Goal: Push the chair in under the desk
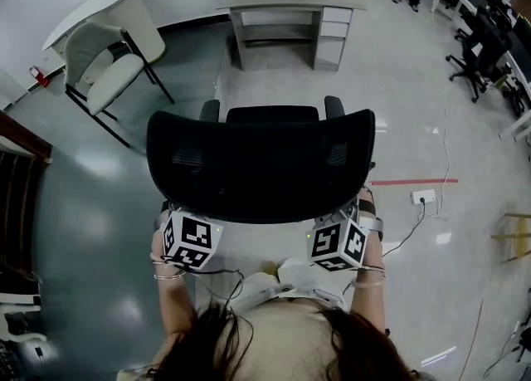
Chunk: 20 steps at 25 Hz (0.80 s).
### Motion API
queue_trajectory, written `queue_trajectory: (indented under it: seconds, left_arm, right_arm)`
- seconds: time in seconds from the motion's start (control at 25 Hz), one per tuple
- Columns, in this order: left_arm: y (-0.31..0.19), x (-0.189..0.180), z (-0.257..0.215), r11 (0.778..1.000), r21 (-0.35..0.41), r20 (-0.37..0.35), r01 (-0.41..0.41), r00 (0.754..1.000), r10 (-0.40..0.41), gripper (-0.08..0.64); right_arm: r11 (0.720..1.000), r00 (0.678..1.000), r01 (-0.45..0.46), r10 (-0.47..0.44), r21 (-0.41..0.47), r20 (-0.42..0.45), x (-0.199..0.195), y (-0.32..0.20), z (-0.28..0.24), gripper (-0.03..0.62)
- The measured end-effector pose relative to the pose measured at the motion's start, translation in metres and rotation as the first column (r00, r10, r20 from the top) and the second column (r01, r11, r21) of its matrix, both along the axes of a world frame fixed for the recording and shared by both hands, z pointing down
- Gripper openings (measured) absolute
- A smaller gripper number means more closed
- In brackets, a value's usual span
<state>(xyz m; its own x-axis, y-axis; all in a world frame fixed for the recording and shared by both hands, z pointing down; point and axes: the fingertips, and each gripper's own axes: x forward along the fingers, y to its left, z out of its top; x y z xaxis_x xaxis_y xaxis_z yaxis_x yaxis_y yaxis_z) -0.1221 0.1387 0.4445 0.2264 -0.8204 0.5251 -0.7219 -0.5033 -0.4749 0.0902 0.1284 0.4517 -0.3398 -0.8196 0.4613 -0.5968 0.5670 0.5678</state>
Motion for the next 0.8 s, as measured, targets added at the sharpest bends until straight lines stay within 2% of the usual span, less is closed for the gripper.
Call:
queue_trajectory:
  seconds: [0.24,0.48,0.8]
  left_arm:
    - [-0.017,0.001,-0.002,1.0,-0.015,0.001,0.017,1.0,-0.017,0.199]
    - [-0.034,-0.001,-0.001,0.998,-0.024,-0.033,0.05,0.998,-0.051,0.203]
    - [-0.059,-0.006,-0.001,0.998,-0.035,-0.031,0.055,0.998,-0.056,0.206]
  right_arm:
    - [0.999,0.999,0.047,-0.047,0.007,0.004,0.001,-0.017,-0.001,0.224]
    - [0.996,0.997,0.079,-0.079,0.034,-0.003,-0.001,-0.034,-0.001,0.224]
    - [0.997,0.997,0.076,-0.075,0.028,-0.024,-0.004,-0.059,-0.002,0.224]
